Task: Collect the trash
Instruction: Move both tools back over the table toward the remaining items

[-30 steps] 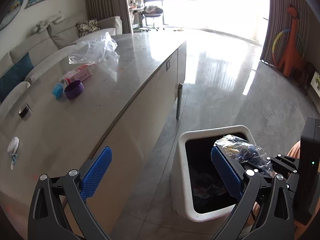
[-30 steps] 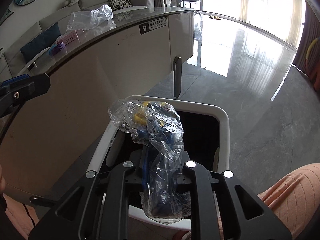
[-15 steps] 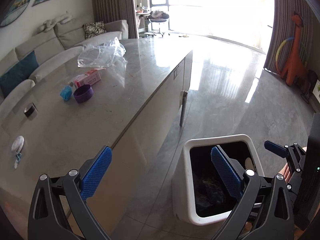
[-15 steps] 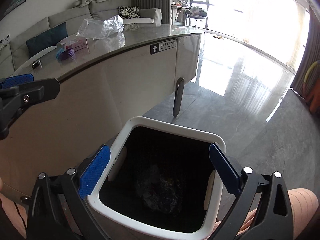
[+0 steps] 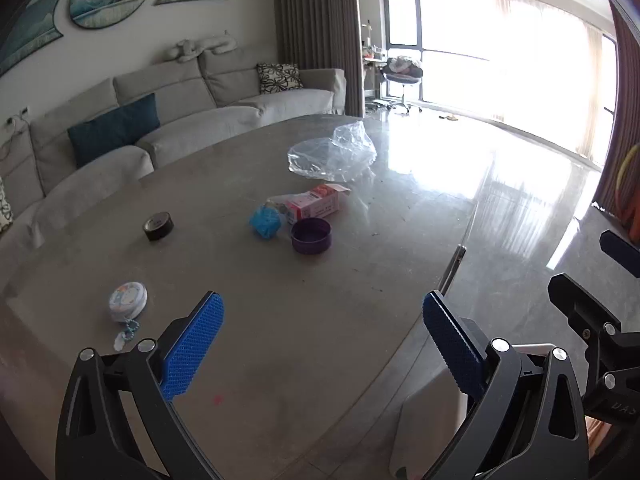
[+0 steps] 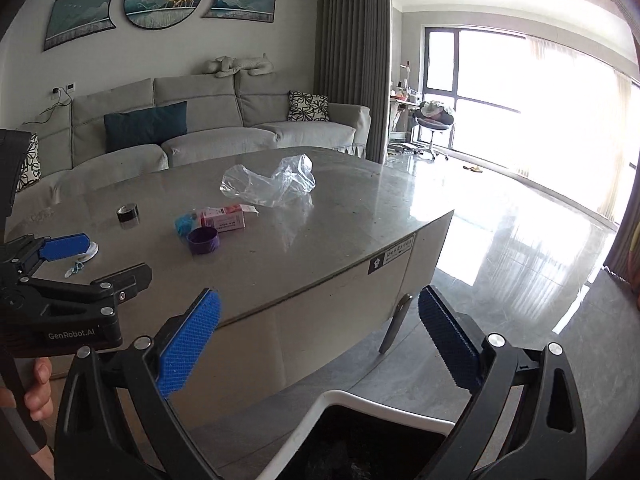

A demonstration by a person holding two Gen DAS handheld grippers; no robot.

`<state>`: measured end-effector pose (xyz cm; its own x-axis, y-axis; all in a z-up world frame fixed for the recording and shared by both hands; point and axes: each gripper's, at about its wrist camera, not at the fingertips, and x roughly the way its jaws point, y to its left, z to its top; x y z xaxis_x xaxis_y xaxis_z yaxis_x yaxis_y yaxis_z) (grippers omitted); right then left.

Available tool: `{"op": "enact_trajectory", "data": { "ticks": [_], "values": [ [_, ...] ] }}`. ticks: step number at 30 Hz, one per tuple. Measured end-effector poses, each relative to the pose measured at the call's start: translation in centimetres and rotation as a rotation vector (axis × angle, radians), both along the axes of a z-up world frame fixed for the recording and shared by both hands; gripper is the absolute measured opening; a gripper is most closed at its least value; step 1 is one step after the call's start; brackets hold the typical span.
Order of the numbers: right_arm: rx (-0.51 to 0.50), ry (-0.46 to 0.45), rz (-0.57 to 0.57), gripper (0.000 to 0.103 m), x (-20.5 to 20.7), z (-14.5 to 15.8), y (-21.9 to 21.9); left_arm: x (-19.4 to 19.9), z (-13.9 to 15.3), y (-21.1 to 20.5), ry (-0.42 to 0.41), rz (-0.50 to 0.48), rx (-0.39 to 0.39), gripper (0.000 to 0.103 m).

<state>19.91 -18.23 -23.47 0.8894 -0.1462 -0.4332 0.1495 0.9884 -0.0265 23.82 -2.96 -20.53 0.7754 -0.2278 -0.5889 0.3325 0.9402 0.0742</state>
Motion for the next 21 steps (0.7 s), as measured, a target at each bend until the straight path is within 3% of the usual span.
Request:
{"op": "enact_trajectory", "data": {
  "ticks": [4,7,10,12,16,21],
  "values": [
    [-0.034,-0.029,0.091,0.098,3.7,1.0,3.4,2.0,1.2,3.8,-0.048,0.126,0.010,0.098],
    [-0.028,-0.031,0.155,0.098,6.8,1.4,6.0,3.9,1.5,7.2,-0.026,0.196,-0.020,0.098],
    [-0.024,-0.022,0.212,0.098,10.3,1.7,8.6,6.0,1.2,10.1,-0.030,0.274,0.037,0.098],
    [-0.023,-0.011,0.236,0.098,12.6,2.1,10.2,7.8,0.5,12.0,0.011,0.310,0.034,0.098],
    [-0.023,-0.009,0.262,0.098,15.7,2.6,12.6,11.4,-0.9,14.5,0.096,0.317,-0.035,0.098],
    [-0.019,0.003,0.289,0.098,17.2,2.2,14.5,12.8,-2.7,15.0,0.138,0.340,-0.036,0.098]
  ]
}}
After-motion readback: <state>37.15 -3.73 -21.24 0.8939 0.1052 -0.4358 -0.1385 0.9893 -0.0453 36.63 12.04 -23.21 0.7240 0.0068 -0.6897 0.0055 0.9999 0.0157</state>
